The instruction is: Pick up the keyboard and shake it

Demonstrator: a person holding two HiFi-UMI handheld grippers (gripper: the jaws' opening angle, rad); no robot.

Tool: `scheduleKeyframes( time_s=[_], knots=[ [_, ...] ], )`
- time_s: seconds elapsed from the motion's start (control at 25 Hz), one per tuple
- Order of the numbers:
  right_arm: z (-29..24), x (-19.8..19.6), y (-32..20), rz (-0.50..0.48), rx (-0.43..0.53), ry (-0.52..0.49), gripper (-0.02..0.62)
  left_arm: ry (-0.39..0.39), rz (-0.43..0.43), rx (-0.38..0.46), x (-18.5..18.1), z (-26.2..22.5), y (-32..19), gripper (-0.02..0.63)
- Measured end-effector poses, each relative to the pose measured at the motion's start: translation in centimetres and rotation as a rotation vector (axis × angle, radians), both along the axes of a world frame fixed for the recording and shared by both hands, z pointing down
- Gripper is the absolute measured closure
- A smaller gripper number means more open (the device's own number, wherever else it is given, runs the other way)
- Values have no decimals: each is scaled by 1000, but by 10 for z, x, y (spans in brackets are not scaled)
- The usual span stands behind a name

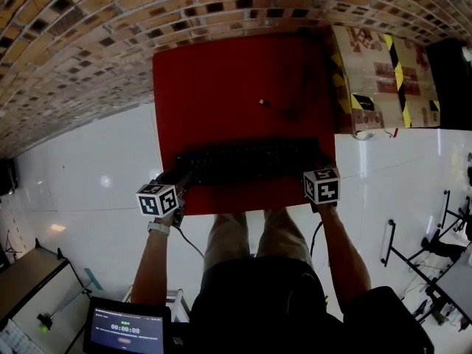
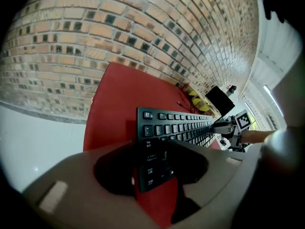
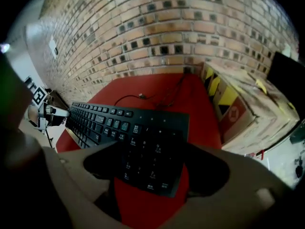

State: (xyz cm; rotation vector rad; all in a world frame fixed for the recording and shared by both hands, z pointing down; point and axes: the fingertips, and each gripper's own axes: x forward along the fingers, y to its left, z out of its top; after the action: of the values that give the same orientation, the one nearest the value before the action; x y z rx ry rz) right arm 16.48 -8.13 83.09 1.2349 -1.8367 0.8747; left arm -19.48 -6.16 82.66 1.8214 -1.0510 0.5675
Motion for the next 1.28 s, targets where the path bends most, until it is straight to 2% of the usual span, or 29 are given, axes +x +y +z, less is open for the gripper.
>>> scheduleKeyframes(
  time_s=[0.2,0.56,0.72,0.8,0.92,1.04,1.28],
  knots=[
    [-96,0,-30,-1,315,15,192,-5,-38,305,2,-81,-29,395],
    [-320,13,-64,6,823,53,192,27,-77,841,14,-290,-80,393],
    [-406,18,-63,6,988,67,192,35,-93,996,23,-371,-86,391],
    [-434,22,-59,6,1054,72,192,38,-104,1059,26,-399,-84,390],
    [-480,17,-55,18,1187,29,192,33,-123,1150,27,-435,-79,388],
    [-515,19,-53,20,1274,13,192,16,-134,1252,29,-472,-76,388],
    [-597,19,-16,33,1528,6,192,-17,-202,1530,27,-560,-40,390]
  ],
)
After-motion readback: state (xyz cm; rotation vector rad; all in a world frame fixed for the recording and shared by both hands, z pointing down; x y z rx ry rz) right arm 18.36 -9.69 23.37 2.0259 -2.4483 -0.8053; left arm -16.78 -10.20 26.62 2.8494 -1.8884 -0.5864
